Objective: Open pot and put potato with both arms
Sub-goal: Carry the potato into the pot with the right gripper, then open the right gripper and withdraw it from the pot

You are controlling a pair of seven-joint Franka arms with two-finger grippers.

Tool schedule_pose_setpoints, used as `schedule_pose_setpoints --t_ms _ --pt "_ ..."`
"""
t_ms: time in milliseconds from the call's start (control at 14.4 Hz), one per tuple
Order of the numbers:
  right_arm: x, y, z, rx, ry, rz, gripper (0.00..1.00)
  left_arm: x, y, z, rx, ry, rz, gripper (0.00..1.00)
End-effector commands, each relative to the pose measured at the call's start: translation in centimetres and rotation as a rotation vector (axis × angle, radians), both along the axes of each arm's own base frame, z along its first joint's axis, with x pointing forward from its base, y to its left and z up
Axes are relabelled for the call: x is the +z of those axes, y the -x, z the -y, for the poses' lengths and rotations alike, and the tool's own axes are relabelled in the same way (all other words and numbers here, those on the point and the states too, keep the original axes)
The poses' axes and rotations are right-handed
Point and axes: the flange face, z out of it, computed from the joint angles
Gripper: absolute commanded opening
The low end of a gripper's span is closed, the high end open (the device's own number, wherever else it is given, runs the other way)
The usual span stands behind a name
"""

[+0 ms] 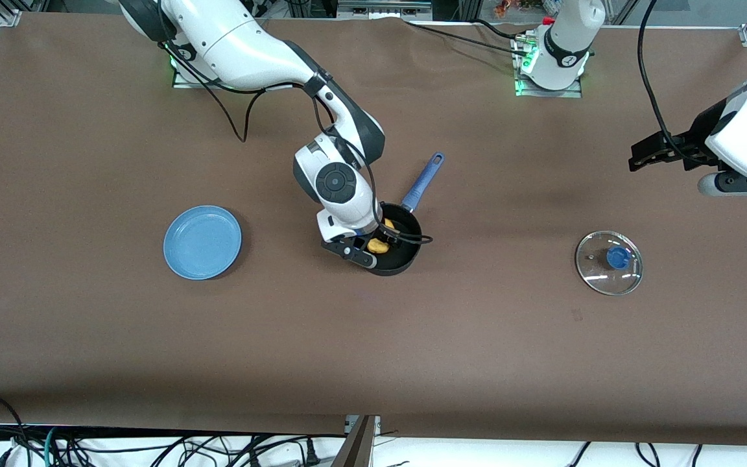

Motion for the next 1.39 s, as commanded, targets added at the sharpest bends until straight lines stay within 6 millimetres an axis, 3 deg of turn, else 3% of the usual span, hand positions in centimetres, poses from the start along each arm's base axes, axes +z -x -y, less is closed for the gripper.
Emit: schedule_pose_setpoints --t_ms 0,139,278,486,625,1042,1319 --pt "1.6 -0.3 -0.5 0.014 0.002 0.028 1.00 0.6 0.0 -0.1 0.031 0.016 -0.003 1.00" --pt "2.2 -0.8 0.0 0.008 -0.001 0.037 1.00 0.6 0.0 -0.1 0.033 0.016 -0.003 1.00" --pt "6.0 -1.7 1.3 0.000 0.003 0.050 1.00 0.6 0.0 -0.1 0.033 0.016 -0.003 1.00" --pt "14.2 -2.4 4.9 0.021 0.086 0.060 1.00 0.6 0.0 0.0 0.031 0.018 -0.004 1.00" --pt "18.9 -2.8 8.6 0.068 0.139 0.047 1.00 0.6 0.0 0.0 0.031 0.018 -0.004 1.00" --pt "27.8 -4.5 25.3 0.327 0.279 -0.090 1.00 0.6 0.0 -0.1 0.033 0.016 -0.004 1.00" --pt "30.8 -4.0 38.5 0.365 0.190 -0.088 1.00 0.6 0.0 -0.1 0.033 0.016 -0.004 1.00"
